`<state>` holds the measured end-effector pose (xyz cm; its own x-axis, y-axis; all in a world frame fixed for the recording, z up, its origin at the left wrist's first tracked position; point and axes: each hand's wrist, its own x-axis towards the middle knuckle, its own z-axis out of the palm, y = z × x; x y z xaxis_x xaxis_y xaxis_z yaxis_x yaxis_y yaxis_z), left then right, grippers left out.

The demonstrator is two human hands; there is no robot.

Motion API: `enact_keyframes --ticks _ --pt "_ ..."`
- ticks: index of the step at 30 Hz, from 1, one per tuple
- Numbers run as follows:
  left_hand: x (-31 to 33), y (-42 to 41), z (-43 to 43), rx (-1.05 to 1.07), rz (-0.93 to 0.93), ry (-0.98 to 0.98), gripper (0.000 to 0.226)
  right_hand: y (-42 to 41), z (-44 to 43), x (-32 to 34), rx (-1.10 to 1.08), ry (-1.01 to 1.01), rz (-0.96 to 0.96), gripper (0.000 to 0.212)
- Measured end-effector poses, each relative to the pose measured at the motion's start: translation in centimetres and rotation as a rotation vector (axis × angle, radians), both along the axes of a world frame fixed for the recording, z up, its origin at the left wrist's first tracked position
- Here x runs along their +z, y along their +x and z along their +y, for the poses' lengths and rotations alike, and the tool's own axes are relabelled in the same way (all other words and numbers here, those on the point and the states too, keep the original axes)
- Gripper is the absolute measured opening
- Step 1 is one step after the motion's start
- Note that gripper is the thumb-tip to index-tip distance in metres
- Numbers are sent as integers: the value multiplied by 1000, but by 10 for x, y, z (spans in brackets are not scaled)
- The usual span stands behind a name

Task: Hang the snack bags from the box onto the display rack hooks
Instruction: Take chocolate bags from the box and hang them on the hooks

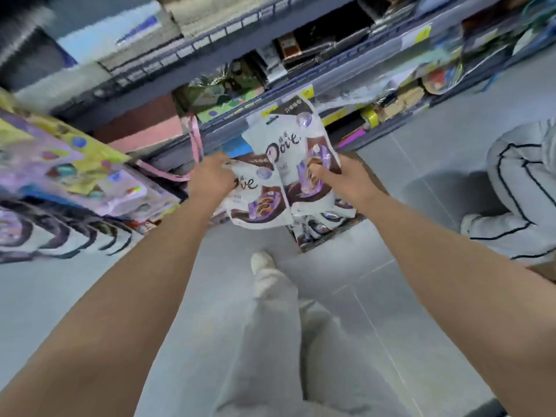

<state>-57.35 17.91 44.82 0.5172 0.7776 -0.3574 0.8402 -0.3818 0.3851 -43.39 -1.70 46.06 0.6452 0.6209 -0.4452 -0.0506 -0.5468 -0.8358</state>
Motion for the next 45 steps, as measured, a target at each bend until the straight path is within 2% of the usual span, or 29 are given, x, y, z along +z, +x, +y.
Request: enact_keyframes --ticks 2,4,8,13,17,21,25,31,36,39,41,45 --pt "19 -42 2 18 40 48 40 -20 3 11 -19 31 2 21" --pt "37 -81 5 75 66 60 44 -38 8 19 -44 43 47 21" --pt "71 -151 11 166 61 88 39 -78 31 38 58 5 131 24" --pt "104 -227 17 222 68 97 41 -135 78 65 273 -50 75 10" --pt "116 -289 36 285 30 113 44 -182 123 80 361 -33 49 5" --pt "127 -354 71 383 -21 84 38 -232 163 78 240 48 126 14" --pt "139 -409 111 370 -73 57 23 -290 201 80 163 92 206 20" --pt "150 -449 157 236 -167 81 36 -353 244 93 206 56 167 22" --pt "156 -449 187 136 -229 34 27 -376 272 107 383 25 70 12" --pt "163 -442 200 30 -252 -19 26 -375 290 111 559 66 21 27" --pt "162 -437 208 -6 -285 -63 23 -372 303 110 636 64 -2 28" --pt "156 -428 220 2 -293 -120 18 -367 325 105 642 3 -6 19"
